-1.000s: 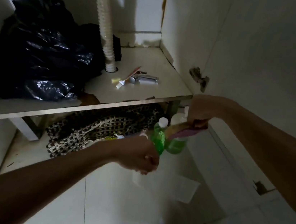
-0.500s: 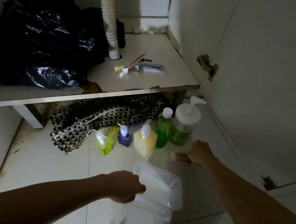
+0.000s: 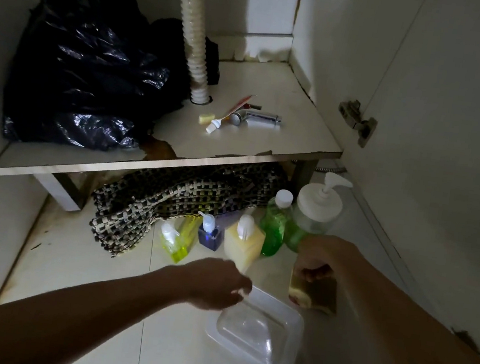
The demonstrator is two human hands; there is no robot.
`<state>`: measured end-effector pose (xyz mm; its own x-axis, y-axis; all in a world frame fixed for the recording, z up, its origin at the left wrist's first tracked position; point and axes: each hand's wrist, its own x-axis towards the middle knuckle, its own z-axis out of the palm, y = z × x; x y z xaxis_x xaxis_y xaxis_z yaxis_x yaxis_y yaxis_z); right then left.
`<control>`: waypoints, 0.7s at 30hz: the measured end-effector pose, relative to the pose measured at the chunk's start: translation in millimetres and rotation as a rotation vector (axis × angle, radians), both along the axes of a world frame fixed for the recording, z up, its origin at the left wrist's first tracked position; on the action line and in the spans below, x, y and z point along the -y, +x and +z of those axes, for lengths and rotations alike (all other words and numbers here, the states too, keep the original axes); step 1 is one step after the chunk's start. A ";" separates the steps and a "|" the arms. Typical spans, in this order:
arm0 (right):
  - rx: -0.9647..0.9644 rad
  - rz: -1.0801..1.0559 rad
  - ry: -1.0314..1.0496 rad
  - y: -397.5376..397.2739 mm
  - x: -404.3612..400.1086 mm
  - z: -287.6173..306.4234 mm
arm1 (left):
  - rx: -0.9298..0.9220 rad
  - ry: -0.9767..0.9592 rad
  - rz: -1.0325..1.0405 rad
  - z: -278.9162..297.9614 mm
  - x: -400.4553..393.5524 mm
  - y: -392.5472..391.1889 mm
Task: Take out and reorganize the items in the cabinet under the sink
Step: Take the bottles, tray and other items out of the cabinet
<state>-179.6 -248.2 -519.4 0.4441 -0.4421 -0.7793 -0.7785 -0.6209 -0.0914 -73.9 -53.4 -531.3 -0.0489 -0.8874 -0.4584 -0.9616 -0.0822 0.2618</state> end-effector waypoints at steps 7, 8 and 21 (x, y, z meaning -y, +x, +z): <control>0.232 0.194 0.269 42.2 -17.0 81.3 | -0.034 -0.487 0.249 57.8 43.3 73.2; 0.310 0.186 0.253 47.7 -14.9 87.5 | -0.030 -0.558 0.322 59.7 47.3 86.6; 0.774 0.111 -0.540 173.1 100.2 77.1 | 0.277 -0.737 0.844 78.1 135.5 202.0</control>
<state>-6.5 -348.4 -442.3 0.8126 -0.5809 0.0465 -0.5561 -0.7968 -0.2362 128.1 -188.8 -453.2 0.7090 -0.6462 0.2822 -0.7051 -0.6418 0.3017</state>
